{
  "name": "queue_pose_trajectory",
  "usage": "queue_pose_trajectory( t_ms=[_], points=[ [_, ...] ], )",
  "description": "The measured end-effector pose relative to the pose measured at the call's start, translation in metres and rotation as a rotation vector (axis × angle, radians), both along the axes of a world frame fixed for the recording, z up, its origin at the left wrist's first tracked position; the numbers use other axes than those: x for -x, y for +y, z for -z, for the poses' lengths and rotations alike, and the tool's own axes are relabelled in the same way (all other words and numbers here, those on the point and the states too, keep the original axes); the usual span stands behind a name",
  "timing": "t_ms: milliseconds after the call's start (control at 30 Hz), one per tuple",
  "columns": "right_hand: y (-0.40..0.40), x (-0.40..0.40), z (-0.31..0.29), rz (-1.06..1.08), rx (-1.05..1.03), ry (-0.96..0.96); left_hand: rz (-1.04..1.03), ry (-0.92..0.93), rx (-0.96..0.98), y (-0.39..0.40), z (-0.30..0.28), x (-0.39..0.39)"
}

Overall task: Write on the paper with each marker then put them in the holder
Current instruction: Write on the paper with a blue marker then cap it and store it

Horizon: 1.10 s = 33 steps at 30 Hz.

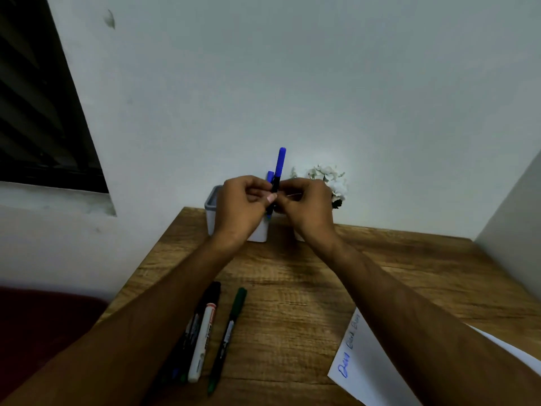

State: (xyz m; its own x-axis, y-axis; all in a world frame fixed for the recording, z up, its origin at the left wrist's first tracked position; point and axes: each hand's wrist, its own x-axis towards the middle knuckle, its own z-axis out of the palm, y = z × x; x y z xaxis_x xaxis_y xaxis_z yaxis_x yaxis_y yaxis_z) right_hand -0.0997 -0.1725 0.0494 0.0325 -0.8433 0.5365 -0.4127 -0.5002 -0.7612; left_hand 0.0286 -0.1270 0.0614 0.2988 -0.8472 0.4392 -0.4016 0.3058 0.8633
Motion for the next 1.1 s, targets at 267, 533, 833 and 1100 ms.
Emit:
queue_pose_trajectory(
  t_ms=[267,533,833,1100],
  points=[
    [-0.024,-0.031,0.004,0.131,0.060,0.102,-0.102,-0.127,-0.022,-0.041,-0.001,-0.015],
    [-0.030,-0.031,0.005,0.190,0.038,0.332,-0.151,-0.172,-0.105,-0.047,0.005,-0.019],
    [0.039,-0.001,0.010,0.012,0.098,0.379,-0.023,-0.383,-0.219,0.012,0.013,-0.022],
    [0.092,0.052,0.040,-0.038,-0.070,0.406,0.061,-0.805,-0.476,0.072,0.033,-0.011]
  ],
)
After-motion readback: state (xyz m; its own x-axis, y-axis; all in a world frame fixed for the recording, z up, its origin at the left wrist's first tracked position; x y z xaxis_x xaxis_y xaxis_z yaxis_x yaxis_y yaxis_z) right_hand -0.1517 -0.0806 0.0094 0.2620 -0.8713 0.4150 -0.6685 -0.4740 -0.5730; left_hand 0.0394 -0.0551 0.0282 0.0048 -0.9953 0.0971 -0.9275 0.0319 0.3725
